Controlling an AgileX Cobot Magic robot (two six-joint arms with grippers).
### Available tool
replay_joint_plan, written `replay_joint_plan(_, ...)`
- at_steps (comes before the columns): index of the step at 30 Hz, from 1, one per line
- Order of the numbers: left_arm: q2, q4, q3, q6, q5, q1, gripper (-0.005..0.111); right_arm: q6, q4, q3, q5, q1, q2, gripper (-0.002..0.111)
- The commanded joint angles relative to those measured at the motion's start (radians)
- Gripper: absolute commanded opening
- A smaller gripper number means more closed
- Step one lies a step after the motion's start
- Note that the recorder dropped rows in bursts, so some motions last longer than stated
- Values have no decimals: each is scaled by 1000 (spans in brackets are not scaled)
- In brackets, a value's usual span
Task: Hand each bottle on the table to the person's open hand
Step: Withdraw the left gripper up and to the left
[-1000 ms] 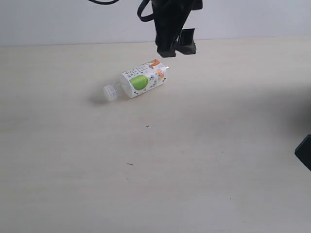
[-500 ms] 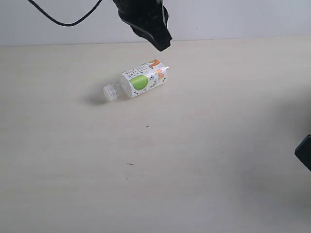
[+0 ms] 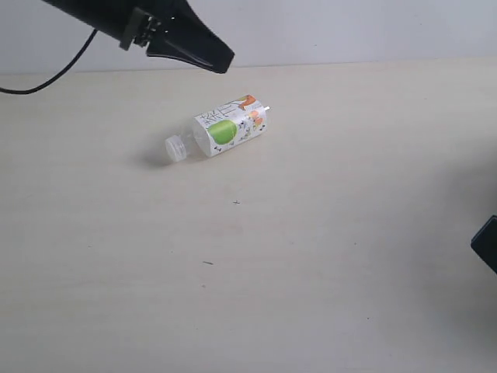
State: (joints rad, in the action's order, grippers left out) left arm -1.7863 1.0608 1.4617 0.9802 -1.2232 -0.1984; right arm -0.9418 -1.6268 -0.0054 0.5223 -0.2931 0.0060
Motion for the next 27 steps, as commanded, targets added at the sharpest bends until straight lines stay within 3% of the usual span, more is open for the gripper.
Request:
replay_joint_plan(1, 39, 44, -88, 59, 2, 73, 3, 1, -5, 5, 2, 3, -6, 0)
replay_joint_plan(6, 43, 30, -148, 126, 2, 111, 3, 1, -5, 5, 2, 3, -6, 0)
replay_joint_plan(10, 45, 113, -230, 238, 33, 140, 3, 1, -5, 5, 2, 3, -6, 0)
replay_joint_plan(13, 45, 227, -302, 411, 64, 167, 3, 1, -5, 5, 2, 3, -6, 0)
replay_joint_plan(18, 45, 409, -454, 701, 2, 221, 3, 1, -5, 5, 2, 3, -6, 0)
replay_joint_plan(21, 45, 469, -543, 781, 2, 269, 3, 1, -5, 5, 2, 3, -6, 0)
replay_joint_plan(27, 56, 487, -657, 812, 2, 429, 3, 1, -5, 5, 2, 3, -6, 0)
